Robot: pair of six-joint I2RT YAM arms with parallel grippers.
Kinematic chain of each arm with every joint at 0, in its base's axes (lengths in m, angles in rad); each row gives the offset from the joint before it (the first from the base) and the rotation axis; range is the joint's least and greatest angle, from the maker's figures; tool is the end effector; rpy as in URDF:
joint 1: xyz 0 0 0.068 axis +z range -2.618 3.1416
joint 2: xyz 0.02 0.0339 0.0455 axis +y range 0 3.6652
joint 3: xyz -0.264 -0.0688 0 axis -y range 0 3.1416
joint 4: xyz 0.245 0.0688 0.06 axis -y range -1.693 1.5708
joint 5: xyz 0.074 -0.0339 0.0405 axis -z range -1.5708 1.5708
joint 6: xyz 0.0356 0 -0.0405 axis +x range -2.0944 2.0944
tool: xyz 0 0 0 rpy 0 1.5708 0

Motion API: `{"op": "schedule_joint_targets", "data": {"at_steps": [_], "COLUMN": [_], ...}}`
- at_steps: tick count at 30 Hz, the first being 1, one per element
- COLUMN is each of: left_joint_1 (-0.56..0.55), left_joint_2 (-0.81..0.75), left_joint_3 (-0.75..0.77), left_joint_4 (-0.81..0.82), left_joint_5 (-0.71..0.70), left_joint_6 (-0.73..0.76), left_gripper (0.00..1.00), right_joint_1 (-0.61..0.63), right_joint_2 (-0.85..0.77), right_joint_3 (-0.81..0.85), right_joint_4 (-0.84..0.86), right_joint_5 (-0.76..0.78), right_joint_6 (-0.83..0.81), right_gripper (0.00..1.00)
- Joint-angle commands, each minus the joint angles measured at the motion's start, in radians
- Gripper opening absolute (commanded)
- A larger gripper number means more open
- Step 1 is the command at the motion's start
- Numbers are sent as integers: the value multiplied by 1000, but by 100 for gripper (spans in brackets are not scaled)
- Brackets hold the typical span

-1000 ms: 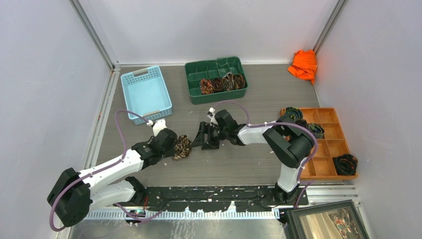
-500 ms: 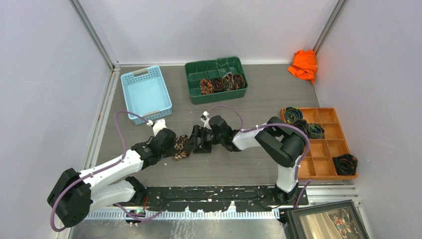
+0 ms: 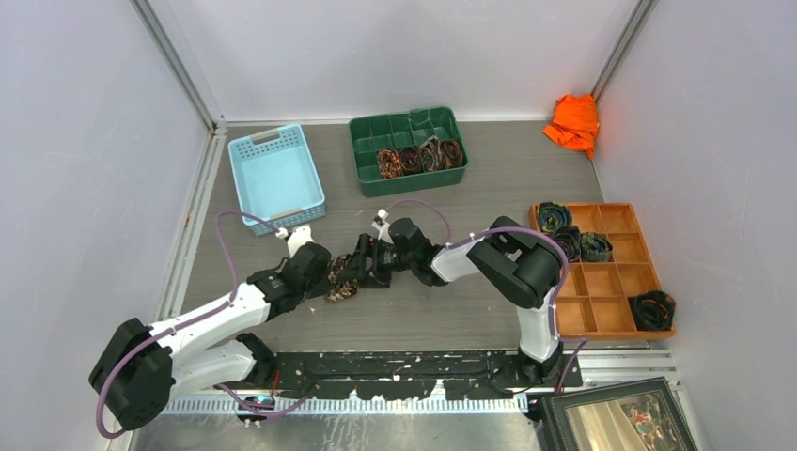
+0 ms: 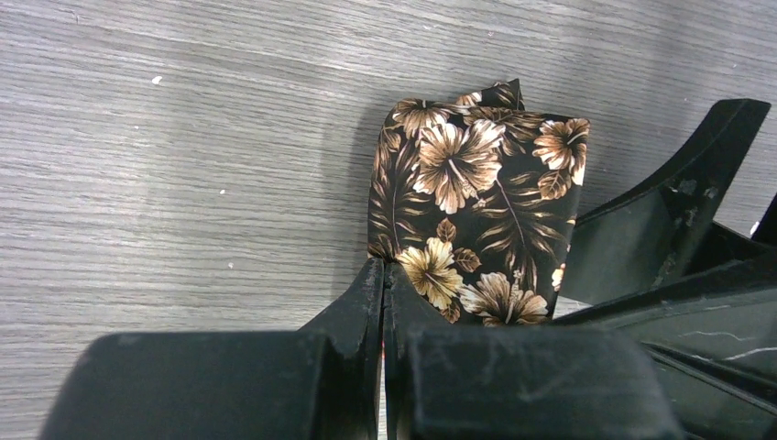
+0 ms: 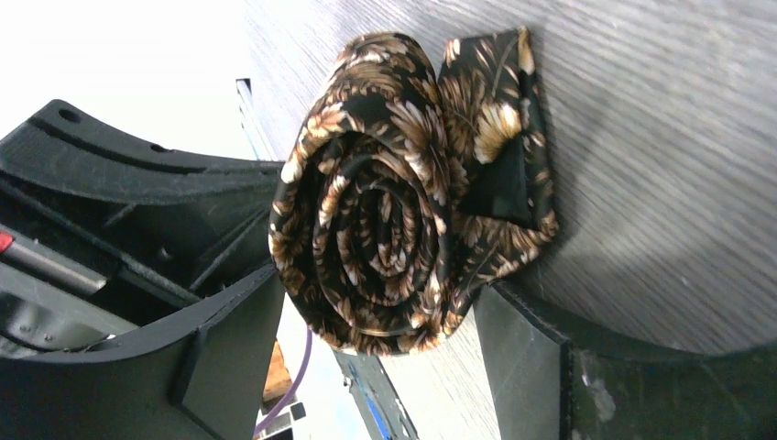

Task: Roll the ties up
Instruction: Pick up the tie at the center of the board.

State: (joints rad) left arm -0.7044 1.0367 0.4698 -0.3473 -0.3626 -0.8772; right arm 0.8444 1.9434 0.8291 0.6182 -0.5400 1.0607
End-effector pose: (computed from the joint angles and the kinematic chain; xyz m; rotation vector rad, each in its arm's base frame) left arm 0.1530 -0.1134 0.1748 -0.3591 2.3963 -0.2738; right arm 0.2320 0.2887 0.1162 -0.1371 2.4779 1.5817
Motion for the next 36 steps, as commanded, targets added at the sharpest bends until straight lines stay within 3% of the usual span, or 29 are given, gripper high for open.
{"op": "schedule_joint_targets", "data": {"at_steps": [1, 10, 15, 18, 21, 30, 36], "left_joint_1": [8, 13, 15, 17, 18, 20, 25], "left_joint_2": [-15, -29, -41, -59, -77, -190, -110], "left_joint_3": [-9, -27, -32, -35, -36, 132, 310], "left_joint_4": [38, 43, 39, 31, 19, -237, -207], "left_joint_5": [7, 13, 16, 14, 12, -75, -122], "left_joint_6": [18, 20, 23, 28, 34, 51, 122], "left_gripper": [0, 0, 0, 0, 0, 0, 0], "right_joint_1": [24, 52, 60, 70, 74, 75, 64], "right_joint_2": [36, 59, 82, 94, 99, 101, 65], "right_joint_3": [90, 150, 231, 267, 266, 300, 337], "right_joint_4": [-43, -149, -307, -393, -369, -326, -418], "right_joint_5": [5, 39, 63, 89, 90, 71, 101], "right_joint_6": [-36, -94, -180, -229, -225, -221, -284], "right_gripper": [78, 76, 52, 42, 37, 2, 1]}}
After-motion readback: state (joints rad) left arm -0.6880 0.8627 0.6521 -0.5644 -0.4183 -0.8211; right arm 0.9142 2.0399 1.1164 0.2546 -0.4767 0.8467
